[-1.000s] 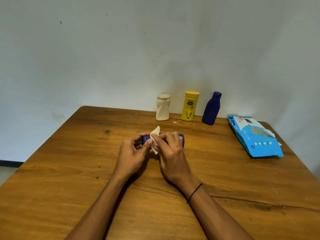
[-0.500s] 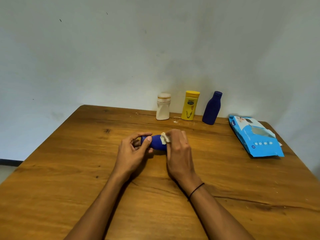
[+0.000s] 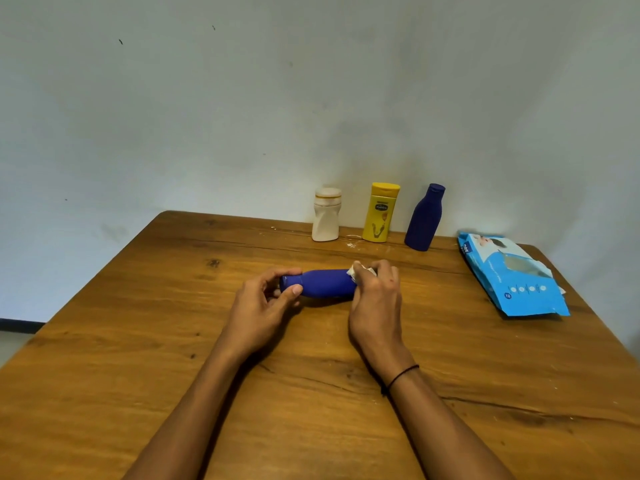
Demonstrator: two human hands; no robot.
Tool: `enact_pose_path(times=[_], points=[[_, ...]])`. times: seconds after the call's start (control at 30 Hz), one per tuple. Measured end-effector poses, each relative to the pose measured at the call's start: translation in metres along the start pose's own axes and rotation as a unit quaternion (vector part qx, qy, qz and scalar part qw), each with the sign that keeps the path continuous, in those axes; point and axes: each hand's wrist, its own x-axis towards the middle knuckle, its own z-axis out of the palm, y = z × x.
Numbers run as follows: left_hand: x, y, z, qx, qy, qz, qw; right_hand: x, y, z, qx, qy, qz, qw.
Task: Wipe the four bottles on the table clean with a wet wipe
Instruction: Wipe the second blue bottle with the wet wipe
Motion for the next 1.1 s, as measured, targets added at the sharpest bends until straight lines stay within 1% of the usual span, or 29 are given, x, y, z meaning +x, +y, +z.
enact_pose_path(times=[0.07,0.1,0.17,0.27,0.37,0.43,0.47,0.5,0.57,0.63,0.67,0.73,0.8,0.87,0.97,1.03,1.1], points=[[0.001,-0.003,0.0,0.084,0.022,0.023,0.996,0.0,-0.001,-0.001,0.002,0.004,0.006,1.0],[0.001,-0.004,0.001,0.102,0.031,0.031,0.994,-0.002,-0.004,-0.001,0.008,0.001,-0.009,1.0],[0.0,-0.003,0.004,0.117,0.043,0.047,0.991,-0.007,-0.012,0.001,0.031,-0.012,-0.07,0.997],[-0.003,0.002,0.005,0.135,0.041,0.067,0.988,-0.014,-0.019,0.005,0.08,-0.039,-0.173,0.981],[-0.004,0.003,0.003,0.132,0.049,0.097,0.985,-0.014,-0.017,0.004,0.124,-0.046,-0.226,0.965],[-0.003,0.003,0.005,0.128,0.053,0.089,0.986,-0.013,-0.012,0.004,0.119,-0.041,-0.228,0.965],[-0.003,0.003,0.006,0.118,0.049,0.08,0.989,-0.012,-0.01,0.005,0.102,-0.036,-0.216,0.97],[-0.003,0.003,0.008,0.108,0.046,0.072,0.99,-0.011,-0.009,0.005,0.083,-0.029,-0.19,0.978],[-0.002,0.005,0.008,0.104,0.052,0.067,0.991,-0.008,-0.007,0.005,0.05,-0.004,-0.107,0.993],[-0.002,0.005,0.006,0.114,0.061,0.07,0.989,-0.004,-0.003,0.003,0.025,0.023,-0.041,0.999],[-0.002,0.005,0.006,0.123,0.064,0.074,0.988,-0.002,0.0,0.002,0.018,0.03,-0.023,0.999],[-0.003,0.006,0.007,0.146,0.073,0.08,0.983,-0.001,0.0,0.002,0.017,0.033,-0.014,0.999],[-0.002,0.005,0.01,0.161,0.08,0.073,0.981,-0.004,-0.004,0.003,0.029,0.032,-0.045,0.998],[-0.001,0.004,0.013,0.171,0.083,0.057,0.98,-0.01,-0.012,0.004,0.054,0.02,-0.108,0.992],[-0.001,0.004,0.013,0.158,0.085,0.055,0.982,-0.019,-0.023,0.007,0.09,-0.022,-0.204,0.975],[-0.001,0.003,0.012,0.138,0.081,0.047,0.986,-0.021,-0.025,0.009,0.089,-0.032,-0.232,0.968],[0.0,0.0,0.012,0.121,0.074,0.036,0.989,-0.019,-0.02,0.011,0.077,-0.02,-0.236,0.969]])
